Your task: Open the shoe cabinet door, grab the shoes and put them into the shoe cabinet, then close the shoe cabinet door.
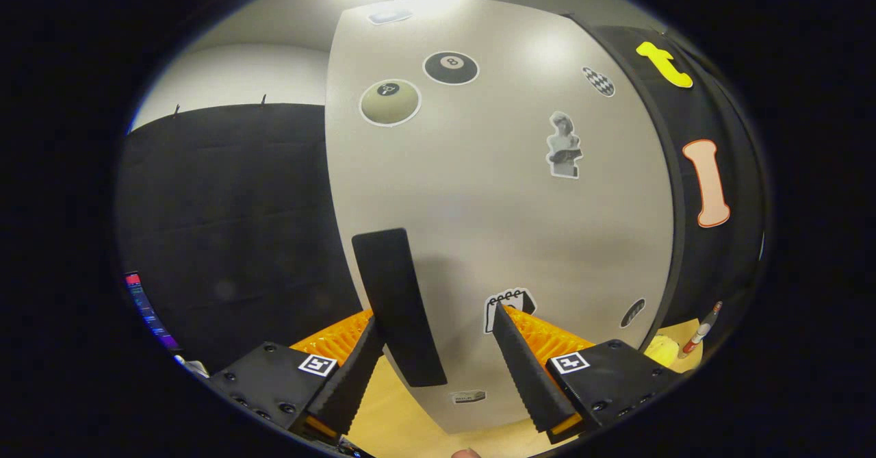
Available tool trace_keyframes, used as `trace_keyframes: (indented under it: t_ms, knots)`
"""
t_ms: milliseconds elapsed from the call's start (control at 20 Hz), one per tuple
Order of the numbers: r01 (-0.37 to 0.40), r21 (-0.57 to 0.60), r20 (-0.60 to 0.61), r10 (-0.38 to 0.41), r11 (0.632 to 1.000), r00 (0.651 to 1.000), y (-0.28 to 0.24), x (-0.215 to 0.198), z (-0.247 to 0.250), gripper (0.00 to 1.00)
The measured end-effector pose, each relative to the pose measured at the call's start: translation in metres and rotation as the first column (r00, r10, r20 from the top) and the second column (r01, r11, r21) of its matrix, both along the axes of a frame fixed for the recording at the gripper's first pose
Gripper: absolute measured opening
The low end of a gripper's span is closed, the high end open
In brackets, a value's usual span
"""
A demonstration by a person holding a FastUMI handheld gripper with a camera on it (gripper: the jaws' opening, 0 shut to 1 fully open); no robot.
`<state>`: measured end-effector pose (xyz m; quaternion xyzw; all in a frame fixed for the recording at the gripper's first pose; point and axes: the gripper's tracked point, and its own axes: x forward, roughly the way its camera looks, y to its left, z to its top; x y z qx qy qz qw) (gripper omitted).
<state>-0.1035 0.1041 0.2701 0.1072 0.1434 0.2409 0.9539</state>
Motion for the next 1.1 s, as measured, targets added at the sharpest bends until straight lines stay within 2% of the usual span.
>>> trace_keyframes:
  t_ms: [200, 300, 450, 550, 700, 850, 1100]
  knots:
    - [0.085, -0.028, 0.031, -0.084, 0.996, 0.996, 0.008, 0.023, -0.007, 0.97]
    - [0.122, -0.038, 0.036, -0.120, 0.992, 0.992, 0.010, 0.021, -0.006, 0.97]
    - [0.115, -0.031, 0.034, -0.113, 0.993, 0.993, 0.016, 0.010, 0.000, 0.98]
    - [0.113, -0.056, 0.066, -0.110, 0.992, 0.992, 0.009, -0.011, 0.008, 0.98]
    - [0.168, -0.133, 0.143, -0.149, 0.977, 0.978, -0.032, -0.052, 0.024, 0.98]
    - [0.264, -0.217, 0.202, -0.221, 0.940, 0.954, -0.086, -0.089, 0.036, 0.98]
    - [0.402, -0.221, 0.203, -0.361, 0.889, 0.910, -0.170, -0.134, 0.038, 0.97]
